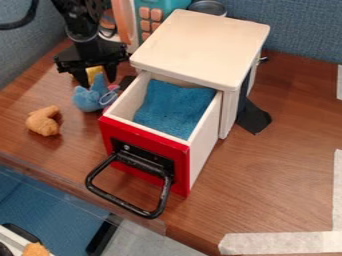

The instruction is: Remove the blue doll from the drawer

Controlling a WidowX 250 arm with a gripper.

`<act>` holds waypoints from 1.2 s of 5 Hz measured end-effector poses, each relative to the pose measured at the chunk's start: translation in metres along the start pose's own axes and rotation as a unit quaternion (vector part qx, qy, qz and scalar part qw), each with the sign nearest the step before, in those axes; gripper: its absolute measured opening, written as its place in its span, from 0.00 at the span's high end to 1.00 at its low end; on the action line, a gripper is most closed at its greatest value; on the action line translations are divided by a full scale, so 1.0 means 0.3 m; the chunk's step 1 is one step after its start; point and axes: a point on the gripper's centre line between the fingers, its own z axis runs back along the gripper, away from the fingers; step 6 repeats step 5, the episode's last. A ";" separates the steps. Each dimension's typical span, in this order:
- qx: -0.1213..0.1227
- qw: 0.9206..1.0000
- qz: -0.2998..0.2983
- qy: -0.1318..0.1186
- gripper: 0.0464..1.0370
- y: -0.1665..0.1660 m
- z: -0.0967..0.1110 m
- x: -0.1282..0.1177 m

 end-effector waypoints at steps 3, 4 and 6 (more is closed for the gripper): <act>-0.041 0.998 -0.005 0.054 0.04 0.039 0.177 -0.020; -0.050 0.997 -0.024 0.055 0.04 0.039 0.239 -0.043; -0.060 0.994 -0.044 0.075 0.04 0.039 0.280 -0.090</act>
